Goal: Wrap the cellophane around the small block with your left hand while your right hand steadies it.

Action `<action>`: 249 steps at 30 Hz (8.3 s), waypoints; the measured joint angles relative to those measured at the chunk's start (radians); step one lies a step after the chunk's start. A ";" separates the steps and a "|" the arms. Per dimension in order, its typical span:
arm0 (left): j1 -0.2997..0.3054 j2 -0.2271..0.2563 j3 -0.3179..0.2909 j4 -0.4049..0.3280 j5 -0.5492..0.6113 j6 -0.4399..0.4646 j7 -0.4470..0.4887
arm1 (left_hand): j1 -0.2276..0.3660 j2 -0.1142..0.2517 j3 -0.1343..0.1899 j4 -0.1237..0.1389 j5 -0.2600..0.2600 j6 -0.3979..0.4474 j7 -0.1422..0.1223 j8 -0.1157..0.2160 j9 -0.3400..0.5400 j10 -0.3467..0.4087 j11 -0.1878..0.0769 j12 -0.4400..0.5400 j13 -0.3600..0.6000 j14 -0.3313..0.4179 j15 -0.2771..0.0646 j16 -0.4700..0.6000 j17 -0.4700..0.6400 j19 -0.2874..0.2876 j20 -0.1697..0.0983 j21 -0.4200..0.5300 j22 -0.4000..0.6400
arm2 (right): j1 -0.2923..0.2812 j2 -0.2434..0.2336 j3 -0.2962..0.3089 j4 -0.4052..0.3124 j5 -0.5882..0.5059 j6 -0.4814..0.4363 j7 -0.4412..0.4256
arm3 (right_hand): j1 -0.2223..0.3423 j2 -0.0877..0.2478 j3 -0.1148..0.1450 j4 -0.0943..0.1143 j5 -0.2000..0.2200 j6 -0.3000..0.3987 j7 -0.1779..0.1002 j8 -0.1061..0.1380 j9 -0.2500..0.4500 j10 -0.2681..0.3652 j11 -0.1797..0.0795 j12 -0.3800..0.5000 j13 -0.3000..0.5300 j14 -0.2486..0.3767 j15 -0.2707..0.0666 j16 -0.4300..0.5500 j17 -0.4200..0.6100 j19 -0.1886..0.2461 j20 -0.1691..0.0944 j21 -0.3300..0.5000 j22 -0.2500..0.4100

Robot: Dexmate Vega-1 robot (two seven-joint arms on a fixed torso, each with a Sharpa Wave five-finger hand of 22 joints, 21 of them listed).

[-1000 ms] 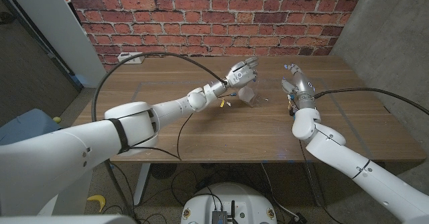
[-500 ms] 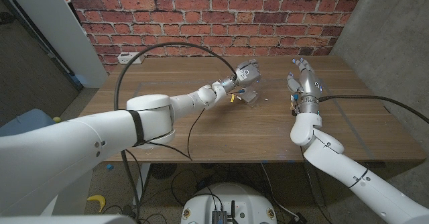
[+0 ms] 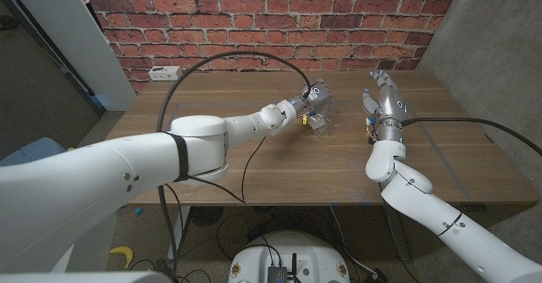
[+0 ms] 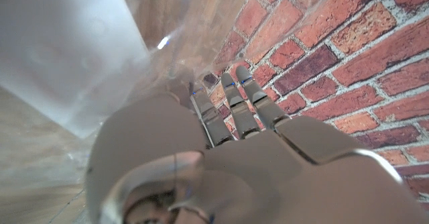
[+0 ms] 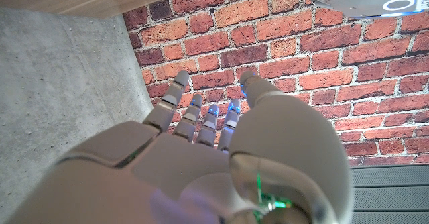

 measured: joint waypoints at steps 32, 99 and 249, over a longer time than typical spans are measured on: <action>-0.019 -0.115 -0.061 0.001 -0.388 0.054 -0.384 | -0.261 -0.021 0.067 -0.003 0.000 -0.265 0.042 0.019 0.003 -0.232 0.067 0.031 0.008 -0.122 0.005 0.013 0.000 -0.111 0.090 0.015 -0.014 | 0.037 -0.022 -0.019 0.003 0.014 -0.031 0.119 | -0.013 -0.003 -0.007 0.001 -0.013 -0.012 -0.001 -0.004 0.000 -0.007 -0.007 -0.004 0.000 0.000 0.000 0.004 0.005 -0.008 0.000 0.000 0.000; 0.366 -0.124 -0.801 -0.192 0.059 -0.141 0.501 | -0.660 -0.139 -0.114 0.043 0.013 -0.380 -0.001 0.000 -0.002 -0.344 0.124 0.008 0.000 -0.210 0.008 0.013 0.003 -0.130 0.121 -0.065 -0.032 | -0.023 -0.030 0.011 -0.088 -0.048 -0.070 0.071 | -0.017 0.001 -0.012 -0.004 -0.024 0.001 0.004 0.001 0.000 0.004 -0.003 -0.004 0.000 0.000 0.000 0.015 0.009 -0.007 0.000 0.003 0.000; 0.260 0.312 -0.361 -0.751 -0.007 0.203 -0.622 | -0.158 0.019 0.116 -0.129 -0.008 -0.209 0.125 0.060 0.003 -0.231 0.100 0.050 -0.006 -0.095 0.003 0.016 -0.002 0.129 0.017 -0.190 -0.030 | 0.003 -0.032 0.012 -0.081 -0.078 -0.067 0.104 | -0.064 0.004 -0.033 0.017 -0.047 0.003 0.006 0.001 0.000 0.024 0.006 -0.004 0.000 0.000 0.000 0.044 0.019 -0.004 0.004 0.016 0.000</action>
